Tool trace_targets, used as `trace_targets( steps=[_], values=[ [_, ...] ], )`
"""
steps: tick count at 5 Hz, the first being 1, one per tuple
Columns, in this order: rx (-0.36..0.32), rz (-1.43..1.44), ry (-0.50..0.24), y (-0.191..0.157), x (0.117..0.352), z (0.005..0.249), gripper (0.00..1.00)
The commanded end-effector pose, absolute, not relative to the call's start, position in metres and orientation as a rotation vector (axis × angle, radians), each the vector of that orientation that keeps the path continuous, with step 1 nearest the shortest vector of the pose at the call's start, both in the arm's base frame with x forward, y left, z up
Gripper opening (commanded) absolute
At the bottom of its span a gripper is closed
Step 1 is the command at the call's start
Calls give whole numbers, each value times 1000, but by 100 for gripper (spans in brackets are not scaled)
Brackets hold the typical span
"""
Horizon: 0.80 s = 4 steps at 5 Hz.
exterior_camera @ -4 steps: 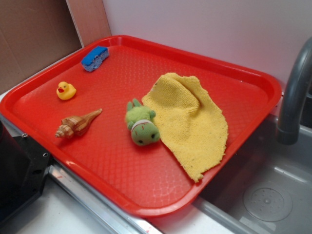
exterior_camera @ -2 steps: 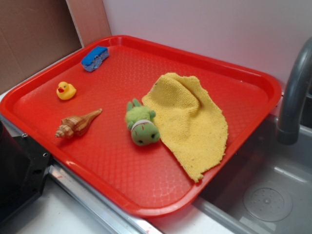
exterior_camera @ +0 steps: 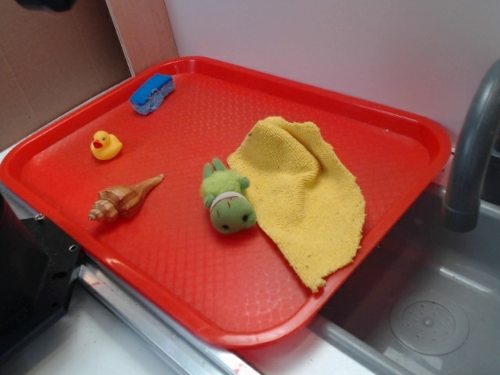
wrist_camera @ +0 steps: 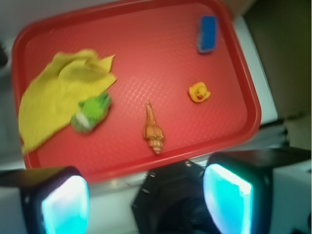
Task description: Grab the green animal.
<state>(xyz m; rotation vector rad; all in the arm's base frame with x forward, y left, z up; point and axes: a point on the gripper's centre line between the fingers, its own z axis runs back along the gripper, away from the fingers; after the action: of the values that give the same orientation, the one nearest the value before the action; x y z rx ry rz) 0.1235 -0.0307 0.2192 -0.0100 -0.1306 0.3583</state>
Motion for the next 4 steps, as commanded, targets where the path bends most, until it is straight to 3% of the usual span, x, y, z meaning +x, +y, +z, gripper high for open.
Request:
trace_targets(
  steps=[1,2,3,4],
  values=[
    [-7,756,-123,-48,148,181,100],
    [-37,945,-119,-56,168,138,100],
    [-43,980,-115,-70,182,93,100],
    [-84,953,-113,-81,193,63,100]
  ],
)
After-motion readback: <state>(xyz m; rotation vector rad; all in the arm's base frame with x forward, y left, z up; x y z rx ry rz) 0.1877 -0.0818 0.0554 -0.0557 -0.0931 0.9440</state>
